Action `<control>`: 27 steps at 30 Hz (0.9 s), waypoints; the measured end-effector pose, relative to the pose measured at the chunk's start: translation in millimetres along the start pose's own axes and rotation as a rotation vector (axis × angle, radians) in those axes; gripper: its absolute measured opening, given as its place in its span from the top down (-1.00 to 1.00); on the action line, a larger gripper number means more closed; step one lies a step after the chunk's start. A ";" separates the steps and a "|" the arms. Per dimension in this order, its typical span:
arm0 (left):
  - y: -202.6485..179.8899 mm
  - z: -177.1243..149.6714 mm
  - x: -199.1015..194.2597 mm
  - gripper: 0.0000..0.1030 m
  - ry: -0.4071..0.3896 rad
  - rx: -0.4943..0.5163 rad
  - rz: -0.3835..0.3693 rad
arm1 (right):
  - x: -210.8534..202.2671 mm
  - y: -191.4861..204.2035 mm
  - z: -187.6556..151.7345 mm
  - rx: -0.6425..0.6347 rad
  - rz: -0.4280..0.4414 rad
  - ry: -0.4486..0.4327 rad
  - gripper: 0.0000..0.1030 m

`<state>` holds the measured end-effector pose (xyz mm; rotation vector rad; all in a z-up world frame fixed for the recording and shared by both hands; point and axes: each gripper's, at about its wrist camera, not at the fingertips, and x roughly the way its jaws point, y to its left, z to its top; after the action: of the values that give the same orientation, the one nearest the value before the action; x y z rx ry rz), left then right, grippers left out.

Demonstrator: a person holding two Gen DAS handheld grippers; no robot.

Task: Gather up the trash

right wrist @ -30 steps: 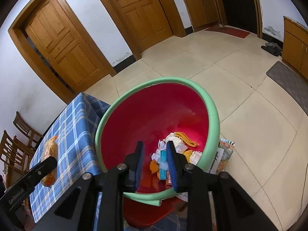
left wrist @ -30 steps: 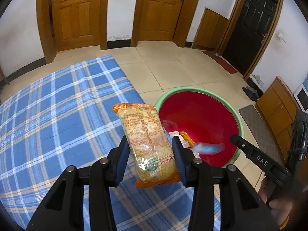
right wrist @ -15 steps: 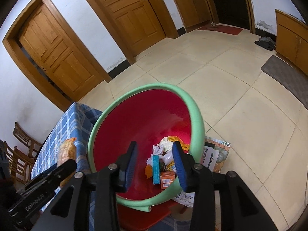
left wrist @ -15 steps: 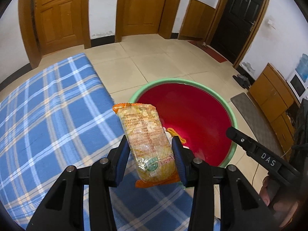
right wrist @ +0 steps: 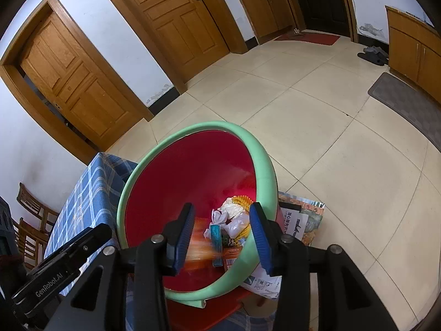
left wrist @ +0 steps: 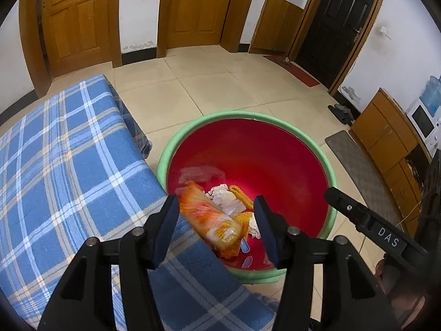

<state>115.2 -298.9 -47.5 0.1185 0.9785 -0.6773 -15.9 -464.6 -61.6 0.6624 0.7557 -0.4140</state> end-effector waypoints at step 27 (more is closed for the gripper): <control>73.4 -37.8 -69.9 -0.24 -0.062 -0.195 0.151 | -29.0 77.8 -25.9 -0.193 0.097 0.003 -0.31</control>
<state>104.2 -193.0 -28.1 0.0001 0.9605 -0.4424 -4.0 -387.4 -23.2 0.5158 0.7527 -0.2476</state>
